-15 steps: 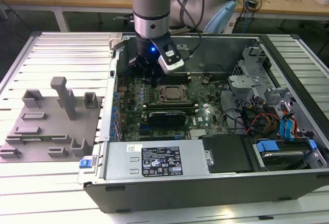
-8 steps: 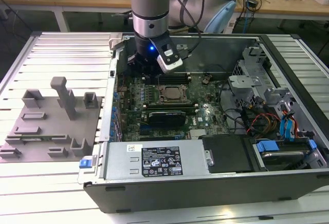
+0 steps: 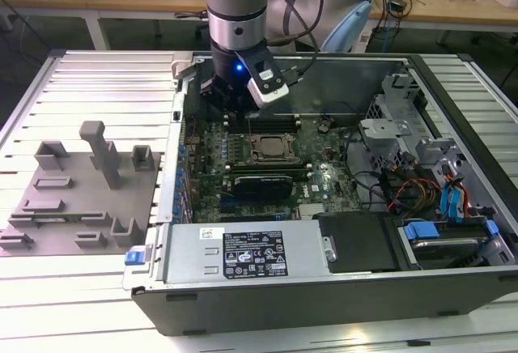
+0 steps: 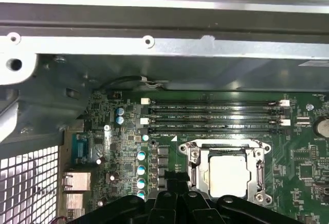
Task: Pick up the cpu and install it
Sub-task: 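Install the first cpu locking lever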
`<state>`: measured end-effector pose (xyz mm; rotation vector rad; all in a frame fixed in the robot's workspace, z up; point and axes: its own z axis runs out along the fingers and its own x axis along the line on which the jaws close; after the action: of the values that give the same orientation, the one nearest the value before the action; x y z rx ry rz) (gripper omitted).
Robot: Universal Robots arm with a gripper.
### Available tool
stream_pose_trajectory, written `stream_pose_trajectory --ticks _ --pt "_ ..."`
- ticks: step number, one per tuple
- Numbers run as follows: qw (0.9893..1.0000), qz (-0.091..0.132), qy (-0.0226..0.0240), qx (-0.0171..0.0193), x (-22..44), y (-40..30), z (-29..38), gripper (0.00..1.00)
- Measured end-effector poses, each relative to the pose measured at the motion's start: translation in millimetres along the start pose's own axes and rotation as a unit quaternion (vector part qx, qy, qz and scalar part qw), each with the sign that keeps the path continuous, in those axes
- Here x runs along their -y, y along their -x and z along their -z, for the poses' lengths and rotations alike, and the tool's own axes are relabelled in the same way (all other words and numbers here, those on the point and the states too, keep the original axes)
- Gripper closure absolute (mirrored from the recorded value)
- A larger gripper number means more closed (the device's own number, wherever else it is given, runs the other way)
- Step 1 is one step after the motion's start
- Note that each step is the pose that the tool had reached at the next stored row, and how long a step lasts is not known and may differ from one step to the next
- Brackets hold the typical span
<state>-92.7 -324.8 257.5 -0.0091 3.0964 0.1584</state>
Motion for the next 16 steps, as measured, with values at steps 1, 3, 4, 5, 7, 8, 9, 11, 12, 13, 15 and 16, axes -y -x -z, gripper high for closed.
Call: stream_pose_trajectory --ticks 1,3,4,5,7,8,9,11,12,13,15,16 --pt "1.0000 0.000 0.0093 0.0001 0.0 0.0 0.0 0.89" --pt "0.9998 -0.001 0.0208 0.0002 0.0 0.0 0.0 0.89" --pt "0.9998 -0.001 0.0209 0.0002 -0.1 0.0 0.0 0.89" --pt "0.9998 -0.001 0.0210 0.0002 -0.1 0.0 0.0 0.89" --pt "0.9998 -0.001 0.0214 0.0001 0.0 0.0 0.0 0.89" --pt "0.9997 -0.001 0.0258 0.0002 0.1 0.0 0.0 0.89" --pt "0.9995 -0.001 0.0329 0.0003 0.0 0.0 0.0 0.89" --pt "0.9992 -0.002 0.0387 0.0003 0.0 0.0 0.0 0.89" --pt "0.9990 -0.002 0.0453 0.0004 0.0 0.0 0.0 0.89" --pt "0.9987 -0.002 0.0509 0.0004 0.0 0.0 0.0 0.89" --pt "0.9977 -0.003 0.0673 0.0006 0.0 0.0 0.0 0.89" --pt "0.9974 -0.003 0.0715 0.0006 0.0 0.0 0.0 0.89"
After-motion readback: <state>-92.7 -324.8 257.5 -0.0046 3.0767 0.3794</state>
